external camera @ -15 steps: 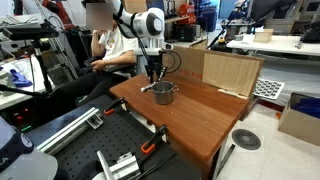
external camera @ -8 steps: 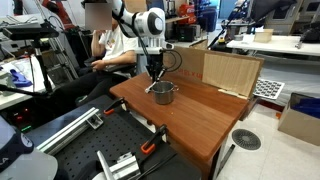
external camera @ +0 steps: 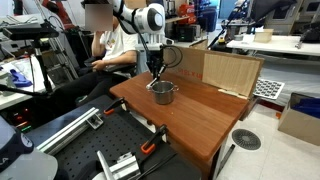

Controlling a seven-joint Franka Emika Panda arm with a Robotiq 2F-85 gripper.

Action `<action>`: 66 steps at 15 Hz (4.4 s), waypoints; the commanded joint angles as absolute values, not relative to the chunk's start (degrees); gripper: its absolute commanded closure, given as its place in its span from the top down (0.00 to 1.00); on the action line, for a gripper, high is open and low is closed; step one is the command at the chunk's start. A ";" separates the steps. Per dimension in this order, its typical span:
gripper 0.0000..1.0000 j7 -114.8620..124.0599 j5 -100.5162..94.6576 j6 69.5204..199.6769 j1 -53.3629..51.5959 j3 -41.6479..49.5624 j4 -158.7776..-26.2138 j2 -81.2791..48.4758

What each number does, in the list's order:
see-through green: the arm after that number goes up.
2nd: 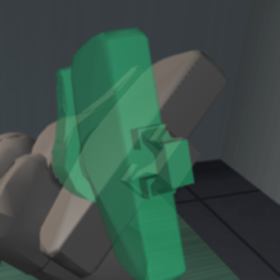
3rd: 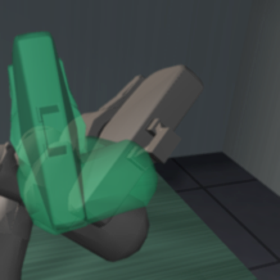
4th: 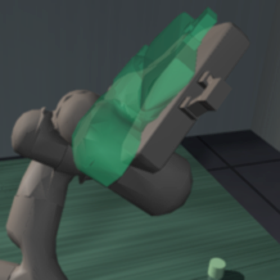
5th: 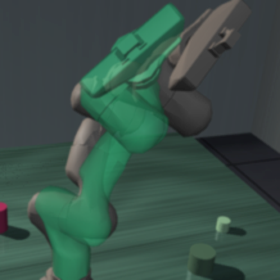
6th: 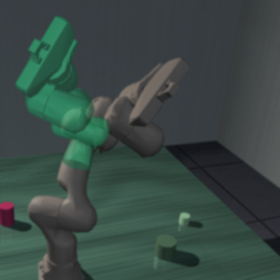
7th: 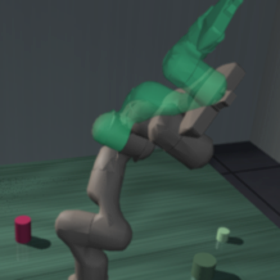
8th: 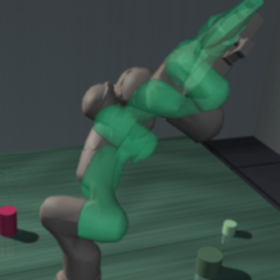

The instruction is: Pick up the marker and put it in the bowl

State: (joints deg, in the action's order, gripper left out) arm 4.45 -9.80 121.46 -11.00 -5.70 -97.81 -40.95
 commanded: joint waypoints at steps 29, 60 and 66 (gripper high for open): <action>0.05 71.30 -41.09 129.21 -12.82 -2.97 -134.74 -5.84; 0.05 78.51 -40.57 127.84 -9.68 -0.22 -120.33 -20.14; 0.05 77.65 -41.11 126.89 -11.36 -0.39 -119.79 -21.44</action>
State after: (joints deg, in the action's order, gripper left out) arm 79.50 -41.94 128.92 -10.05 -0.87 -121.26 -20.22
